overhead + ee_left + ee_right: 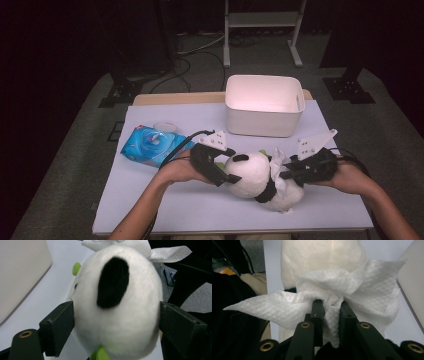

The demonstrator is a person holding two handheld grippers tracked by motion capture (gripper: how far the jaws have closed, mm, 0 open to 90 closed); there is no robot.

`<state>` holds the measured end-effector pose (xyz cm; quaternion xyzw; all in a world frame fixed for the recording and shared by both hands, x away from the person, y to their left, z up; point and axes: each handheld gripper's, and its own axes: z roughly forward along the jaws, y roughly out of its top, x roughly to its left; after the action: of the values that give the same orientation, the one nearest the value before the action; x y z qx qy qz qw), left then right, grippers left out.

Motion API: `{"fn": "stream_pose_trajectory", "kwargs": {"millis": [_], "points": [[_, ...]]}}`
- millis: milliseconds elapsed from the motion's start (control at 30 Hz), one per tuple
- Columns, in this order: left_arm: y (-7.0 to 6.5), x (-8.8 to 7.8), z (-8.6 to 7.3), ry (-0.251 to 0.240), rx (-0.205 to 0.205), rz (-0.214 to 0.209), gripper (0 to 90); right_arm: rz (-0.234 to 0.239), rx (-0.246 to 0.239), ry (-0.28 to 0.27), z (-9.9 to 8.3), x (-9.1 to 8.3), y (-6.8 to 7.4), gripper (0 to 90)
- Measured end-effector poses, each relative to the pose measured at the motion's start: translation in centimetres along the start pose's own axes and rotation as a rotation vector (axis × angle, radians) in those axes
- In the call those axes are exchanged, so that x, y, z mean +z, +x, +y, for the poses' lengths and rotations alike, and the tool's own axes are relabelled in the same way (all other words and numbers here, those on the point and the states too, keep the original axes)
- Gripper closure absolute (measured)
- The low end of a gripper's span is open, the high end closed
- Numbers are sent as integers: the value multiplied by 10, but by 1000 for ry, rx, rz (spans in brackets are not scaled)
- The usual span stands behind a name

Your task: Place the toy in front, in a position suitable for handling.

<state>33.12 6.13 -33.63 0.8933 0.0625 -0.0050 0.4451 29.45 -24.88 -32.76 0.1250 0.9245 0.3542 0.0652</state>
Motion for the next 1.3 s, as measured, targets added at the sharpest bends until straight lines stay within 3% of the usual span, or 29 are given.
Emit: {"fn": "stream_pose_trajectory", "kwargs": {"millis": [333,500,667,867,1033,1300], "points": [[4,11,-5,-27,-23,-31,125,-33,35,5,-18,-11,-3,766],[6,24,-7,-41,-43,-77,109,-45,60,8,-27,-16,-3,766],[8,29,-4,-84,-63,-100,225,-49,75,-12,-34,-18,-3,766],[7,15,8,-100,-51,-65,271,-41,99,-107,-34,-19,-6,769],[7,-2,11,-98,-47,-34,271,-47,73,-124,-26,-8,-8,769],[3,-35,22,-104,-20,6,290,4,50,-153,-10,10,-12,772]]}}
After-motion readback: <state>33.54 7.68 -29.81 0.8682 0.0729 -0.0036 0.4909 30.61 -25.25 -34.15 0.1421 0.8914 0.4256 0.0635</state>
